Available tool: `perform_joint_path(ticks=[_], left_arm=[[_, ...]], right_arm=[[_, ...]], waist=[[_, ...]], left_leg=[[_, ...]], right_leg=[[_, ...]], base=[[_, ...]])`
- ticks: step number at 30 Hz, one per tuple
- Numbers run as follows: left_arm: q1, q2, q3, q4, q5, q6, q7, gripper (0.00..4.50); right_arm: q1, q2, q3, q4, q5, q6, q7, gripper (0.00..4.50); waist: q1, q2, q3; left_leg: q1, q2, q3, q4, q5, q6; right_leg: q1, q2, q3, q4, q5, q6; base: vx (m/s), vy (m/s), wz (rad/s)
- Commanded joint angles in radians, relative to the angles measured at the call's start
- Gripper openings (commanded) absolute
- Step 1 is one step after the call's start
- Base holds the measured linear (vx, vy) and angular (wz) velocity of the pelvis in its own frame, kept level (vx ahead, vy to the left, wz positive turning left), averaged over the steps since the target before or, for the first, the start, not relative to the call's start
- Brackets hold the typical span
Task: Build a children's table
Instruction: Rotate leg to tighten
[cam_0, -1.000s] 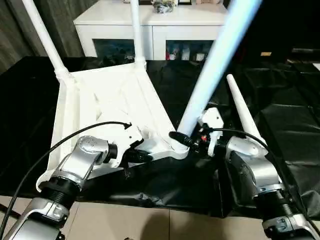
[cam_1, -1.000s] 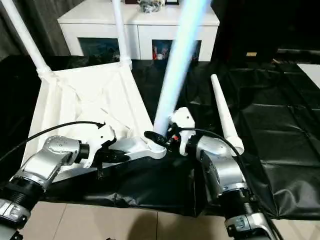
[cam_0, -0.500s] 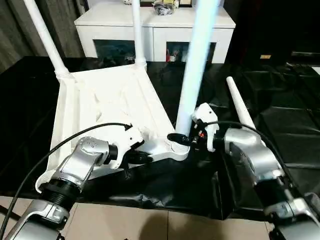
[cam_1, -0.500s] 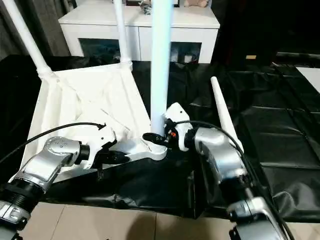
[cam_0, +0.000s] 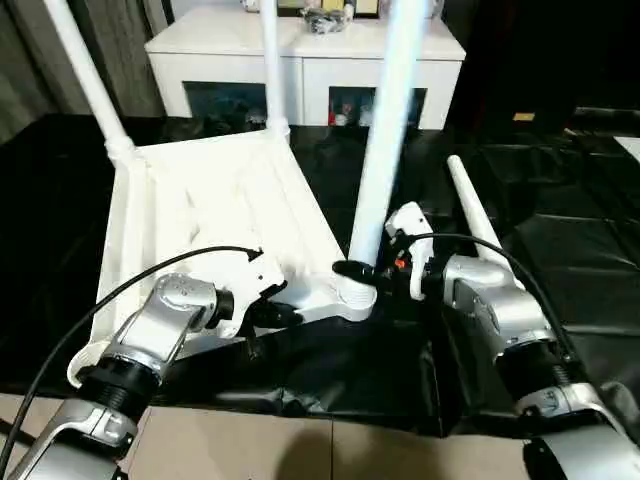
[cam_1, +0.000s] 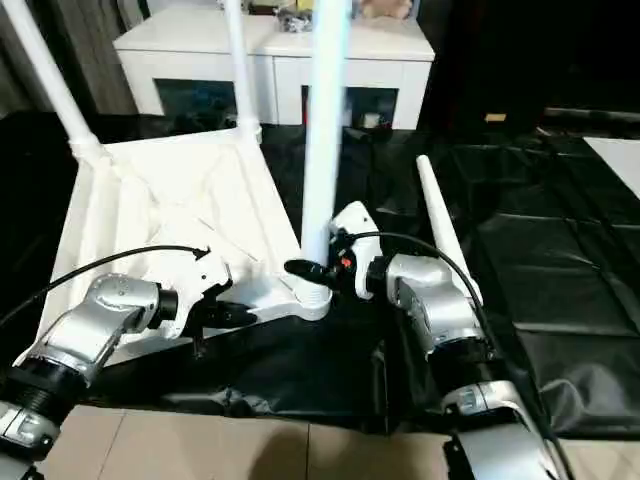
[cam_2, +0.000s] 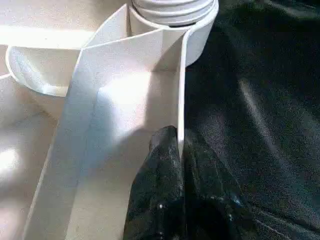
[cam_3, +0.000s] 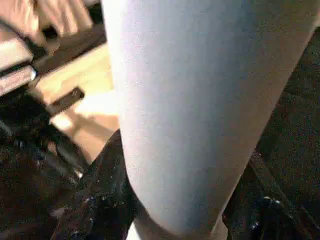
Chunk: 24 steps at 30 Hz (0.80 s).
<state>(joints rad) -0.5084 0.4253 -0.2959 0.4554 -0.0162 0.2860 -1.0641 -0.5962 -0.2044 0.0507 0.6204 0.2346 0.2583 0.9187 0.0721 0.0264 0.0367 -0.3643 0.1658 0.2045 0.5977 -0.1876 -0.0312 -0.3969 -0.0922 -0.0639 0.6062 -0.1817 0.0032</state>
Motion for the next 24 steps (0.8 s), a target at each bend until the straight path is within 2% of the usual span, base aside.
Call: perform_joint_path(ticks=[1, 4, 7, 8, 9, 14, 16, 19, 22, 23, 24], left_arm=[[0.006, -0.011, 0.011, 0.008, -0.005, 0.003, 0.019, 0.0], [0.009, -0.009, 0.014, 0.003, -0.006, 0.006, 0.02, 0.0], [0.01, -0.007, 0.015, 0.001, -0.007, 0.007, 0.019, 0.0], [0.01, -0.008, 0.014, 0.001, -0.006, 0.007, 0.02, 0.0], [0.009, -0.008, 0.014, 0.001, -0.007, 0.008, 0.021, 0.0], [0.003, -0.01, 0.014, 0.004, -0.005, 0.009, 0.021, 0.0], [0.0, -0.011, 0.015, 0.006, -0.005, 0.009, 0.021, 0.0], [-0.003, -0.014, 0.014, 0.009, -0.004, 0.008, 0.024, 0.0], [-0.003, -0.015, 0.015, 0.008, -0.005, 0.009, 0.027, 0.0], [-0.003, -0.015, 0.015, 0.006, -0.005, 0.011, 0.028, 0.0], [-0.002, -0.015, 0.015, 0.004, -0.005, 0.012, 0.029, 0.0]], right_arm=[[0.041, 0.001, 0.002, 0.055, -0.014, 0.018, -0.044, 1.87], [0.085, 0.002, -0.016, 0.012, 0.003, 0.002, -0.049, 1.87], [0.127, 0.012, -0.019, -0.037, 0.006, 0.005, -0.058, 1.87], [0.142, 0.013, -0.014, -0.053, 0.003, 0.004, -0.061, 1.87], [0.168, 0.016, 0.001, -0.08, -0.012, -0.007, -0.07, 1.87], [0.221, 0.022, 0.048, -0.156, -0.048, -0.038, -0.093, 1.87], [0.236, 0.02, 0.075, -0.186, -0.067, -0.047, -0.098, 1.87], [0.256, 0.024, 0.127, -0.245, -0.092, -0.029, -0.094, 1.87], [0.253, 0.025, 0.148, -0.257, -0.105, -0.021, -0.092, 1.87], [0.247, 0.025, 0.152, -0.254, -0.108, -0.019, -0.092, 1.87], [0.239, 0.026, 0.156, -0.247, -0.109, -0.013, -0.089, 1.87]], waist=[[-0.006, 0.004, -0.04], [-0.007, 0.005, -0.04], [-0.004, 0.011, -0.043], [-0.003, 0.01, -0.044], [0.0, 0.017, -0.042], [0.004, 0.018, -0.042], [0.004, 0.02, -0.038], [0.005, 0.016, -0.04], [0.005, 0.014, -0.04], [0.004, 0.005, -0.04], [0.006, 0.008, -0.04]], left_leg=[[0.024, 0.068, -0.047, -0.098, -0.451, -0.053], [0.024, 0.069, -0.046, -0.099, -0.45, -0.052], [0.02, 0.069, -0.045, -0.101, -0.426, -0.049], [0.019, 0.069, -0.044, -0.101, -0.414, -0.045], [0.019, 0.069, -0.043, -0.102, -0.417, -0.045], [0.019, 0.068, -0.044, -0.105, -0.417, -0.047], [0.021, 0.068, -0.046, -0.107, -0.445, -0.052], [0.021, 0.07, -0.048, -0.11, -0.442, -0.051], [0.02, 0.069, -0.046, -0.11, -0.42, -0.046], [0.019, 0.07, -0.044, -0.11, -0.413, -0.041], [0.018, 0.069, -0.045, -0.109, -0.405, -0.037]], right_leg=[[0.015, -0.071, 0.051, -0.097, -0.437, -0.18], [0.014, -0.069, 0.052, -0.096, -0.421, -0.179], [0.018, -0.068, 0.052, -0.091, -0.365, -0.192], [0.02, -0.068, 0.052, -0.09, -0.351, -0.196], [0.019, -0.067, 0.052, -0.093, -0.349, -0.197], [0.021, -0.068, 0.052, -0.095, -0.358, -0.186], [0.017, -0.07, 0.052, -0.101, -0.418, -0.17], [0.017, -0.069, 0.053, -0.1, -0.423, -0.157], [0.017, -0.069, 0.054, -0.1, -0.399, -0.16], [0.017, -0.069, 0.054, -0.101, -0.393, -0.162], [0.018, -0.071, 0.055, -0.1, -0.398, -0.164]], base=[[0.0, 0.0, 0.0], [0.0, 0.0, 0.0], [0.0, 0.0, 0.0], [0.0, 0.0, 0.0], [0.0, 0.0, 0.0], [0.0, 0.0, 0.0], [0.0, 0.0, 0.0], [0.0, 0.0, 0.0], [0.0, 0.0, 0.0], [0.0, 0.0, 0.0], [0.0, 0.0, 0.0]])
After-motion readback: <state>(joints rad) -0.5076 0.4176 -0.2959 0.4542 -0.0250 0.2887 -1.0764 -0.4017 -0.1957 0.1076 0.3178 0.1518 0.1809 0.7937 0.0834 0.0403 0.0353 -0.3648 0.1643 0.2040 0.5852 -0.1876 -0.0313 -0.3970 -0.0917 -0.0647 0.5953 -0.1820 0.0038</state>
